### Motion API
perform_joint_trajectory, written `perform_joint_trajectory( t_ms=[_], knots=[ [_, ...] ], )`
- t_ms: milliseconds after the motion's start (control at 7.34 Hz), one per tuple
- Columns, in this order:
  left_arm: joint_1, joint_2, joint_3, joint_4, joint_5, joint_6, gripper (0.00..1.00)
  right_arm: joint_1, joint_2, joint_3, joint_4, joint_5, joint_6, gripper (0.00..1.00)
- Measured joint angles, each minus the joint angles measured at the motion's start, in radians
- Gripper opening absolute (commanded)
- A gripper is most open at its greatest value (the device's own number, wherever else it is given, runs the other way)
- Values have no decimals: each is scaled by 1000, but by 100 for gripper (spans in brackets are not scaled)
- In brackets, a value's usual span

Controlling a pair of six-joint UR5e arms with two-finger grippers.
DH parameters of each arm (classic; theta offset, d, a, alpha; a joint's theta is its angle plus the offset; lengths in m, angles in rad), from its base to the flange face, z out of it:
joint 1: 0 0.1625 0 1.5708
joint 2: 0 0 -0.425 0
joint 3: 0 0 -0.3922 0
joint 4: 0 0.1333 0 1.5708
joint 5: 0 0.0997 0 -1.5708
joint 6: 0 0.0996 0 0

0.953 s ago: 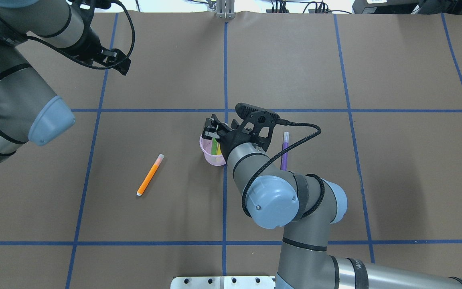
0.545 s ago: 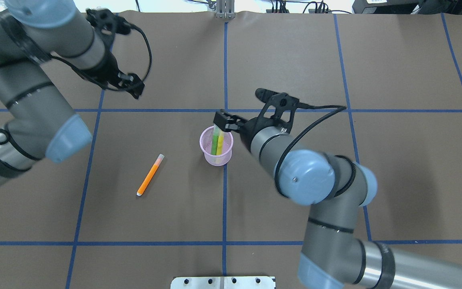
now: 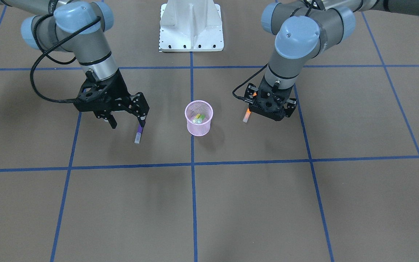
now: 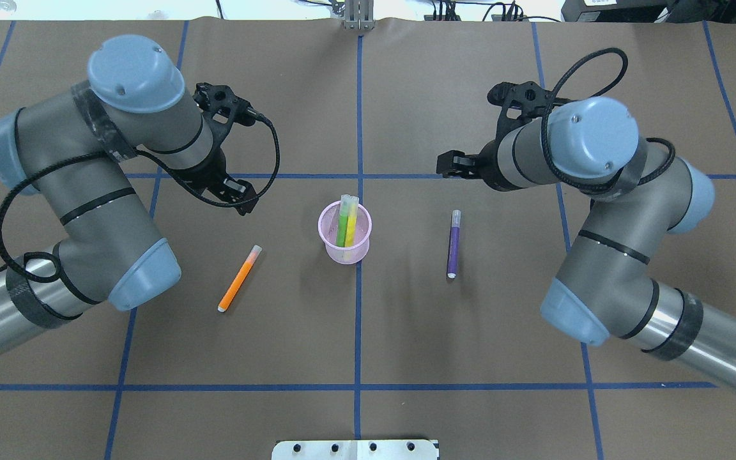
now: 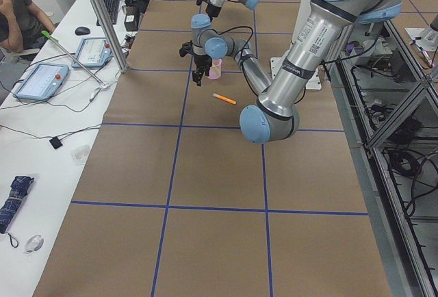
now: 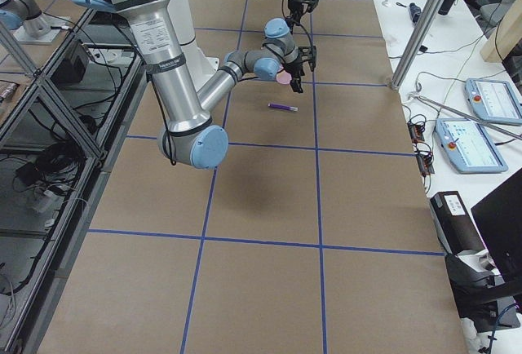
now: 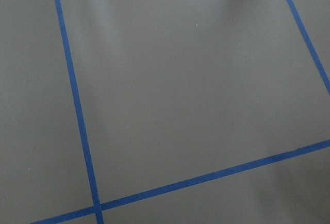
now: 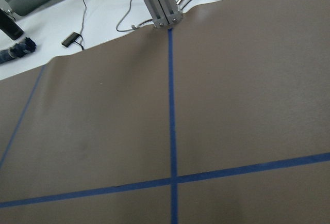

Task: Collect pens into pen holder
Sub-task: 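Grasp the orange marker with the left gripper while the right gripper withdraws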

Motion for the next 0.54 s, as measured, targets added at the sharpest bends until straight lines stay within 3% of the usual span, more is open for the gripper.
perform_joint_trajectory(
  t_ms=[272,545],
  knots=[
    [50,9,18,-3,11,1,99,87,15,-9,-174,152,-146,86],
    [132,8,76,-3,15,3,90,128,4,-22,-209,245,-238,86]
  ],
)
